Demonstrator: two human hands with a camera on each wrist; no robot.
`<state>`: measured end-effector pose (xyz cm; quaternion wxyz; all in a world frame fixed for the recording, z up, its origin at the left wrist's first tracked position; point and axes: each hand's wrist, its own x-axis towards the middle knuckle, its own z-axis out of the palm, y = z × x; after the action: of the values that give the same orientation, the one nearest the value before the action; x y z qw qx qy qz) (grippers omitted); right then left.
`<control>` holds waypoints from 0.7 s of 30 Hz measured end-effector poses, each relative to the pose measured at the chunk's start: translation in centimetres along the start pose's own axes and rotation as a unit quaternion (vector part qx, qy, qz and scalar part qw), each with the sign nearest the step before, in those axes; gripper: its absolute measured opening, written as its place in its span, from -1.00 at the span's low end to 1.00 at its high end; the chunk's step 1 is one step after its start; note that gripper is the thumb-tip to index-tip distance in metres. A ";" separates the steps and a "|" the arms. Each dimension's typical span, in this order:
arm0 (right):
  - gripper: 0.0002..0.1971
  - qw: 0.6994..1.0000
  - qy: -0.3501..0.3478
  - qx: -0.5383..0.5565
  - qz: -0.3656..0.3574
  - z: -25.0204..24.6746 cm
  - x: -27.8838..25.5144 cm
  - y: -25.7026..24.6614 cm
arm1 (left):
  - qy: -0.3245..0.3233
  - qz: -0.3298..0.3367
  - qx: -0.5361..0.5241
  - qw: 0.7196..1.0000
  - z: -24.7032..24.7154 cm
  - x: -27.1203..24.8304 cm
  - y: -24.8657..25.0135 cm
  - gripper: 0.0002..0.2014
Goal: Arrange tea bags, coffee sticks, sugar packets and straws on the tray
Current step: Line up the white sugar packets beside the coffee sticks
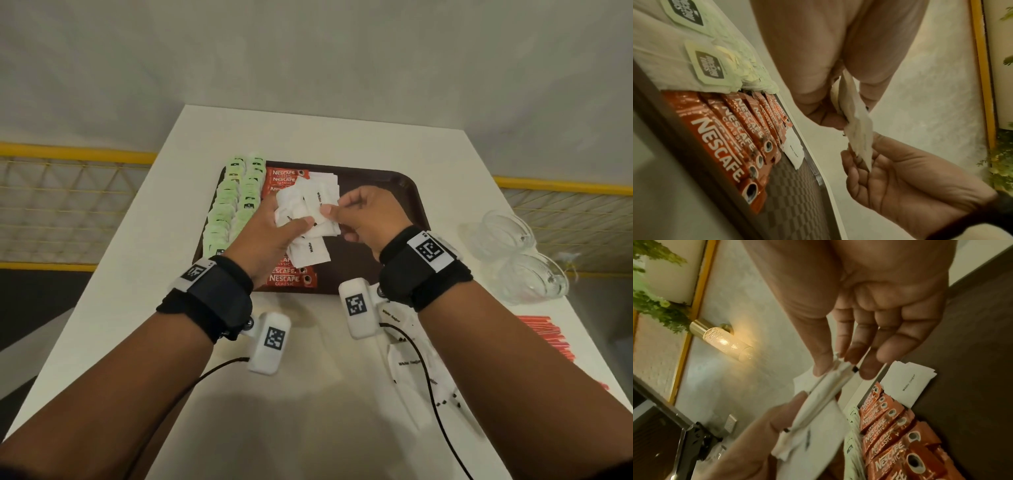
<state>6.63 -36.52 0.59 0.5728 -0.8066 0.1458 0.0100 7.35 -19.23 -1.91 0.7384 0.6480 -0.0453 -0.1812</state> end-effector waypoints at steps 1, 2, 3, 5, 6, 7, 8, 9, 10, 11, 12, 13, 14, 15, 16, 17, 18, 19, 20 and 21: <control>-0.74 1.000 -0.012 0.006 0.010 -0.1 0.1 -0.1 | 0.004 0.002 -0.004 1.000 -0.2 0.2 -0.2 -0.55; -0.78 1.000 -0.019 0.018 0.015 -0.2 0.2 -0.1 | 0.006 0.000 -0.011 1.000 -0.4 0.3 -0.2 -0.53; -0.81 0.999 -0.022 0.032 0.017 -0.3 0.3 -0.3 | 0.010 -0.004 -0.016 1.000 -0.6 0.4 -0.3 -0.52; -0.84 0.998 -0.014 0.058 0.017 -0.8 1.2 -0.6 | 0.026 -0.011 -0.015 0.999 -1.3 0.7 -0.4 -0.51; -0.85 0.998 -0.009 0.068 0.014 -1.1 1.9 -0.7 | 0.038 -0.011 -0.010 0.999 -1.8 0.9 -0.4 -0.49; -0.85 0.998 -0.005 0.068 0.011 -1.5 2.5 -0.8 | 0.048 -0.011 -0.004 0.999 -2.2 1.0 -0.5 -0.46; -0.85 0.999 -0.005 0.053 0.009 -1.9 3.3 -0.9 | 0.055 -0.012 -0.001 0.998 -2.7 1.2 -0.6 -0.45; -0.86 1.000 -0.010 0.023 0.012 -2.3 4.1 -0.8 | 0.062 -0.012 -0.002 0.998 -3.0 1.3 -0.7 -0.46; -0.87 0.999 -0.021 -0.024 0.017 -2.7 4.9 -0.7 | 0.067 -0.011 -0.004 0.998 -3.4 1.4 -0.8 -0.48; -0.88 0.996 -0.035 -0.082 0.023 -2.9 5.6 -0.4 | 0.072 -0.013 -0.004 0.997 -3.7 1.5 -0.9 -0.49; -0.89 0.988 -0.049 -0.146 0.031 -2.9 6.2 -0.1 | 0.073 -0.014 -0.005 0.997 -4.0 1.5 -1.0 -0.50; -0.88 0.976 -0.061 -0.206 0.039 -2.8 6.8 0.2 | 0.073 -0.014 -0.007 0.997 -4.2 1.6 -1.2 -0.51; -0.88 0.964 -0.071 -0.252 0.046 -2.6 7.2 0.6 | 0.073 -0.014 -0.006 0.997 -4.4 1.6 -1.3 -0.51; -0.89 0.955 -0.079 -0.281 0.053 -2.4 7.6 0.7 | 0.071 -0.014 -0.002 0.997 -4.5 1.6 -1.3 -0.50; -0.89 0.949 -0.086 -0.296 0.058 -2.1 8.0 0.8 | 0.072 -0.013 0.006 0.997 -4.7 1.7 -1.5 -0.50; -0.87 0.946 -0.090 -0.307 0.061 -1.8 8.3 0.9 | 0.073 -0.013 0.014 0.997 -4.8 1.7 -1.6 -0.50; -0.85 0.943 -0.090 -0.313 0.065 -1.5 8.6 0.9 | 0.075 -0.011 0.019 0.997 -5.0 1.6 -1.7 -0.50; -0.84 0.942 -0.087 -0.317 0.067 -1.3 8.8 0.9 | 0.075 -0.012 0.020 0.997 -5.1 1.6 -1.7 -0.50; -0.82 0.942 -0.081 -0.319 0.067 -1.1 9.1 0.9 | 0.074 -0.013 0.020 0.997 -5.3 1.6 -1.9 -0.50; -0.81 0.942 -0.073 -0.321 0.068 -0.9 9.4 0.9 | 0.074 -0.014 0.019 0.997 -5.3 1.6 -1.9 -0.48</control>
<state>15.26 -39.72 -1.64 0.2903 -0.9330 0.1465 0.1541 10.01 -14.90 -4.86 0.7243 0.6744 0.0149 -0.1426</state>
